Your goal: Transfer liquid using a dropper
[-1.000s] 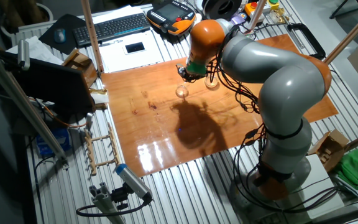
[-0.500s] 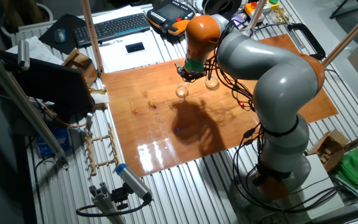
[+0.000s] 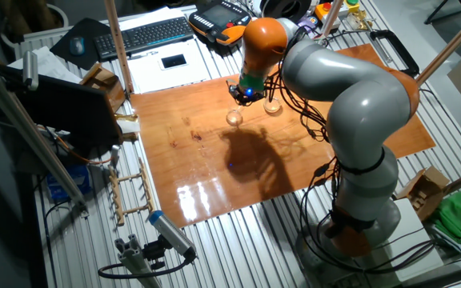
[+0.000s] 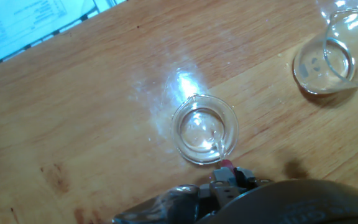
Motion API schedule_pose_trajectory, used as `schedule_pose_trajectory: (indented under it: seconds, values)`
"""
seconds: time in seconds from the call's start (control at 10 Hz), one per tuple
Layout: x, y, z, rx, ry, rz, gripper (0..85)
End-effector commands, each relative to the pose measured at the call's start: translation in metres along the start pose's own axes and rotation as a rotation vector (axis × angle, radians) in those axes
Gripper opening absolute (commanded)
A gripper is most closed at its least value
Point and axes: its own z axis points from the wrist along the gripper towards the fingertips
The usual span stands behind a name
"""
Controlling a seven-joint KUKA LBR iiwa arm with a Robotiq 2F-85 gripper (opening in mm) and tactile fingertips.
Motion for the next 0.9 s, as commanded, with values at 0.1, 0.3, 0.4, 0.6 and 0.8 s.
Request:
schedule_pose_trajectory:
  seconds: [0.1,0.3,0.4,0.6,0.8]
  values:
    - [0.002,-0.002,-0.019,0.002,-0.003,0.006,1.0]
    - [-0.001,-0.007,-0.039,-0.006,0.002,0.014,1.0]
    - [-0.003,-0.011,-0.047,-0.013,0.014,0.021,1.0]
    - [-0.01,-0.024,-0.063,-0.023,0.035,0.039,1.0]
    - [-0.016,-0.037,-0.069,-0.018,0.034,0.055,1.0]
